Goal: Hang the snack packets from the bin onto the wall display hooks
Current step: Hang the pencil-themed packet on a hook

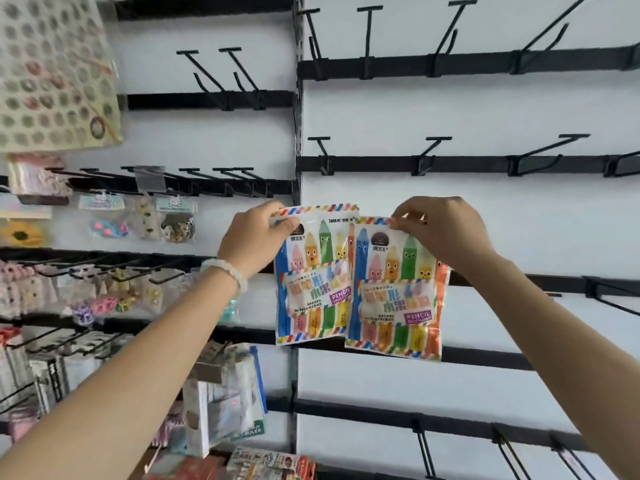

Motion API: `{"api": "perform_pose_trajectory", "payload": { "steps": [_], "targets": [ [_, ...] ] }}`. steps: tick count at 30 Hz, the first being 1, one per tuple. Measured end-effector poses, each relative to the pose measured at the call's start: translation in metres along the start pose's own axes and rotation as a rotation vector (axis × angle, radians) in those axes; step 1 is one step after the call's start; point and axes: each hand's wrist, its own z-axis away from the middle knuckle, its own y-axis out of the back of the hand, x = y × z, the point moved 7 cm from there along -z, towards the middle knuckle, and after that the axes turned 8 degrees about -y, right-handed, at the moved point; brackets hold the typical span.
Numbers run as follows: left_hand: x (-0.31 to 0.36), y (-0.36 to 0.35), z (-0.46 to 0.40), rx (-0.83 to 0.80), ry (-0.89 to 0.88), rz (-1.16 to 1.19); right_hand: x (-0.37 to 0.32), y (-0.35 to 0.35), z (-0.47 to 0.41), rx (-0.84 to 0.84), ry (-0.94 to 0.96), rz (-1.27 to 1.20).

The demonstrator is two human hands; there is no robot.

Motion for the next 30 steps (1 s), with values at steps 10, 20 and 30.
{"api": "perform_pose_trajectory", "payload": {
  "steps": [10, 20, 30],
  "targets": [
    [-0.012, 0.009, -0.048, 0.044, -0.06, 0.034, -0.022, 0.007, -0.029, 0.196, 0.008, 0.047],
    [-0.042, 0.005, -0.084, 0.107, -0.067, 0.092, -0.03, -0.01, -0.059, 0.115, -0.099, 0.014],
    [-0.036, -0.006, -0.109, 0.257, -0.113, 0.117, -0.034, -0.007, -0.077, 0.168, -0.12, -0.044]
  ]
}}
